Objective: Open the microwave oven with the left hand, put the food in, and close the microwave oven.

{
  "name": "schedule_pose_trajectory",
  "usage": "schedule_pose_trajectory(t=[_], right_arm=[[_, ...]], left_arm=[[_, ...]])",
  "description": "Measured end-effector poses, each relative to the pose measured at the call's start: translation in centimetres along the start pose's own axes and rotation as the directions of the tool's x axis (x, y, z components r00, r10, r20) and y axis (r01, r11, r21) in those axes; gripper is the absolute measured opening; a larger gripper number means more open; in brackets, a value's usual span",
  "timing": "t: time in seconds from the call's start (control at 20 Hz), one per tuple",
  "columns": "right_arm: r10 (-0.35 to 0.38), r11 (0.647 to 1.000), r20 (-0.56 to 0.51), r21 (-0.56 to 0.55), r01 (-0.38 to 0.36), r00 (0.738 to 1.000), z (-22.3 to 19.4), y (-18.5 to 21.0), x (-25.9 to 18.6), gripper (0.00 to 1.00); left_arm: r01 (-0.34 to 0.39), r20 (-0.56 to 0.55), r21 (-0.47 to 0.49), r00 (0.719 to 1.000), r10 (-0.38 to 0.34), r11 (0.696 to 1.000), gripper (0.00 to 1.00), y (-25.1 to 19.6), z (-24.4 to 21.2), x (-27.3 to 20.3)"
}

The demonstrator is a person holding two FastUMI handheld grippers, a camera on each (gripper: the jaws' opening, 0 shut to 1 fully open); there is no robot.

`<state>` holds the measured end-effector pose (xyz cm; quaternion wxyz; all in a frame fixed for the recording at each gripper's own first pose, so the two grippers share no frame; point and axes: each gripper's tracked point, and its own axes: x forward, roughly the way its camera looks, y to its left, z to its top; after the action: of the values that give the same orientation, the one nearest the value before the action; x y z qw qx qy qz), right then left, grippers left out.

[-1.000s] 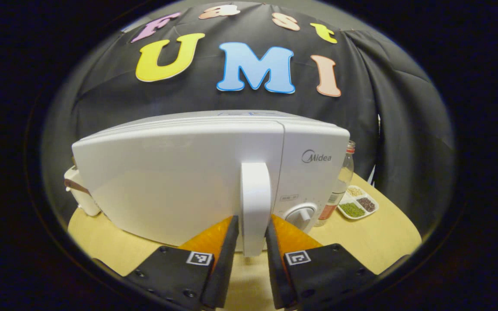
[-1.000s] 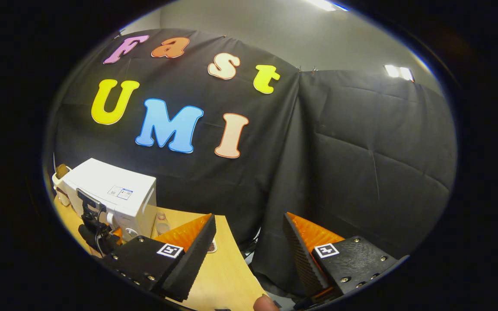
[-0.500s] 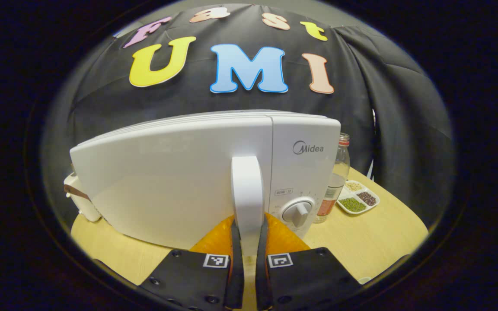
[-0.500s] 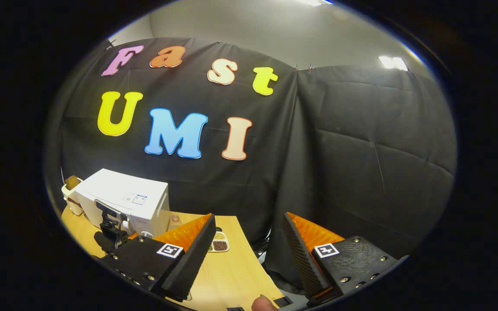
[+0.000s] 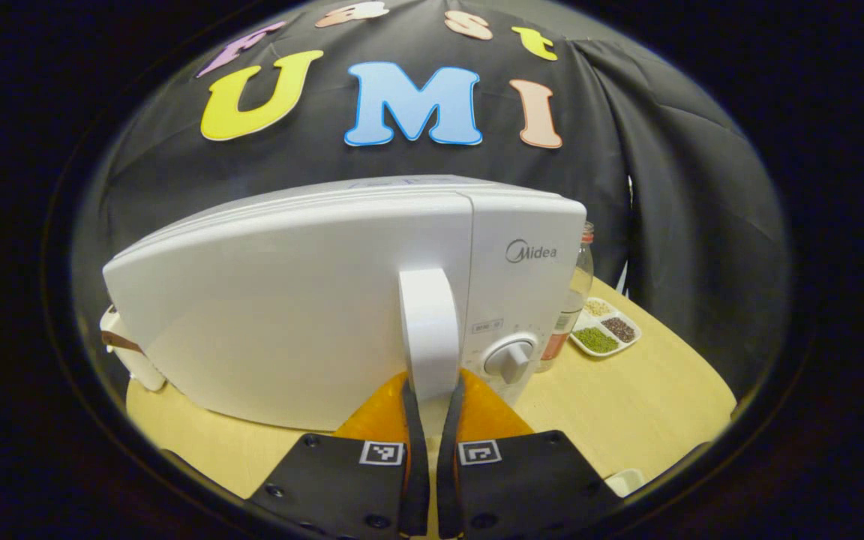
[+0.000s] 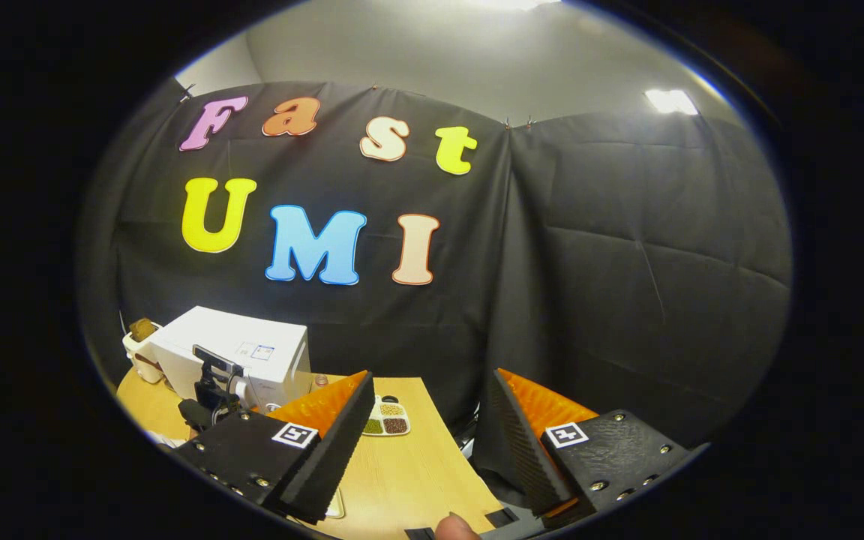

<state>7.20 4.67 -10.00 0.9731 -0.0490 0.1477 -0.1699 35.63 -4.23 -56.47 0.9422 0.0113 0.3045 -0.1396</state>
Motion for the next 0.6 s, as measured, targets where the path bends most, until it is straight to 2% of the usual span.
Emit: schedule_pose_trajectory(t=[0.1,0.3,0.45,0.6], right_arm=[[-0.005,1.000,-0.001,0.008,0.005,1.000,-0.3,-0.4,-0.5,0.94],[-0.007,1.000,0.005,0.026,0.007,1.000,-0.8,-0.8,-1.0,0.94],[0.025,0.999,0.002,0.033,-0.025,1.000,-1.2,-0.1,-1.1,0.94],[0.073,0.997,0.021,0.038,-0.073,0.997,-1.2,0.6,-2.1,0.94]], left_arm=[[0.003,-0.027,-0.025,1.000,-0.004,1.000,0.13,-0.1,-1.0,-1.2],[-0.004,0.039,-0.025,0.999,0.005,1.000,0.13,1.0,-4.3,-8.4],[0.032,0.024,-0.066,0.999,-0.030,0.997,0.12,1.9,-6.6,-12.6],[0.041,0.016,-0.058,0.999,-0.040,0.997,0.12,3.2,-8.0,-14.9]])
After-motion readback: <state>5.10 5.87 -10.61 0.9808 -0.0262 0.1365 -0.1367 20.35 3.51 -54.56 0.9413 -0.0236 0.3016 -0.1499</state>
